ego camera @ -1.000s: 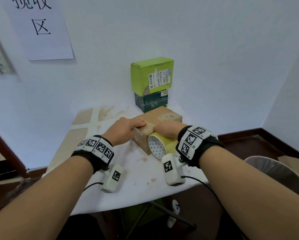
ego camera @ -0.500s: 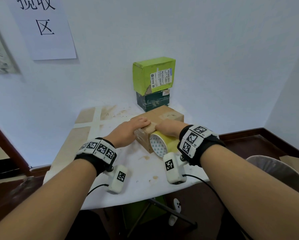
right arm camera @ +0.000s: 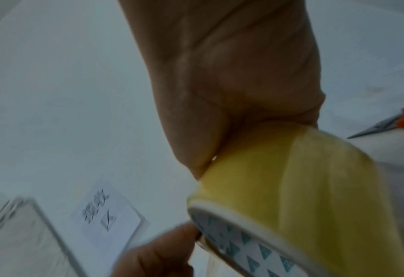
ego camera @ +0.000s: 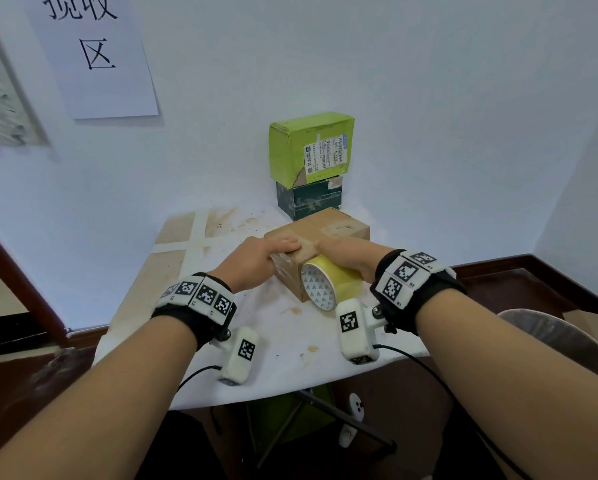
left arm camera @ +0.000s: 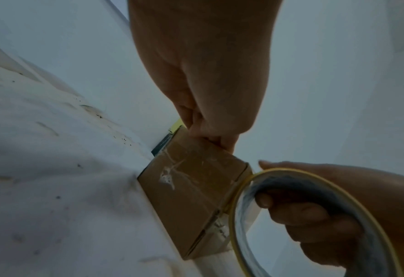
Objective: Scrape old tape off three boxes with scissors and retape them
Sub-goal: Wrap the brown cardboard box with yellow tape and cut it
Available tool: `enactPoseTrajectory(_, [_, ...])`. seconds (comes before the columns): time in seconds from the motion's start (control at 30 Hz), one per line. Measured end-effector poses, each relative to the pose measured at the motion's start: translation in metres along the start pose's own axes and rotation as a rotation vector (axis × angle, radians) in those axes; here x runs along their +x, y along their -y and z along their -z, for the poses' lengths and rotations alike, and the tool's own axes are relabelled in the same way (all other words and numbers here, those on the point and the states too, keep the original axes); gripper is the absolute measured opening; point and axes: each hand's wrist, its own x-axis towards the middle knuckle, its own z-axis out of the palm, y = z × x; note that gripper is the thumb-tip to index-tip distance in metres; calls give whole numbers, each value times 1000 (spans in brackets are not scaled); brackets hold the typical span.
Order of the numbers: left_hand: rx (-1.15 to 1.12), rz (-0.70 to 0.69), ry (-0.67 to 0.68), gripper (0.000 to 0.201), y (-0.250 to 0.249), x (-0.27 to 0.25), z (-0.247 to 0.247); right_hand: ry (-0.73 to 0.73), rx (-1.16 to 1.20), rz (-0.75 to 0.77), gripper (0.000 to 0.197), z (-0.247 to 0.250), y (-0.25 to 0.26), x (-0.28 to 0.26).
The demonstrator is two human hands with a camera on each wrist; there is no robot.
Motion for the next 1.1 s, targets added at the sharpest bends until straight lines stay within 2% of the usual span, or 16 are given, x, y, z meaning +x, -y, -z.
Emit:
enactPoseTrajectory(0.1, [2,-1,-9,68,1,0,-2,51,285,-48,52,6,-13,-2])
enactPoseTrajectory(0.17, [-1,0,-14,67,0,-1,-3,63,352,-41,45,6,-18,-6])
enactPoseTrajectory(0.37, [16,2,-24,61,-6,-4,-3,36,254,-24,40,-2,-23,-10])
enactPoseTrajectory(0.53, [40,34,4,60,-14,-5,3,37,177,-77,51,-11,-33,-3])
enactPoseTrajectory(0.67, [33,73,27,49,-20,-3,6,40,154,-95,57,-17,-37,3])
enactPoseTrajectory(0.83, [-53,133,-47,31,-30,-1,-1,1,167,-84,61,-15,-43,0])
enactPoseTrajectory(0.9, [-75,118,-73,30,-32,-3,-5,-28,265,-75,52,-4,-45,-4])
enactPoseTrajectory(1.0, [-95,135,-70,31,-31,-4,-5,-213,316,-81,33,23,-61,-2])
enactPoseTrajectory(1.07, [-90,146,-57,30,-30,-3,-3,-282,191,-111,14,40,-76,-1])
enactPoseTrajectory(1.1, [-85,148,-53,29,-30,-3,-2,-283,48,-156,14,46,-82,-2])
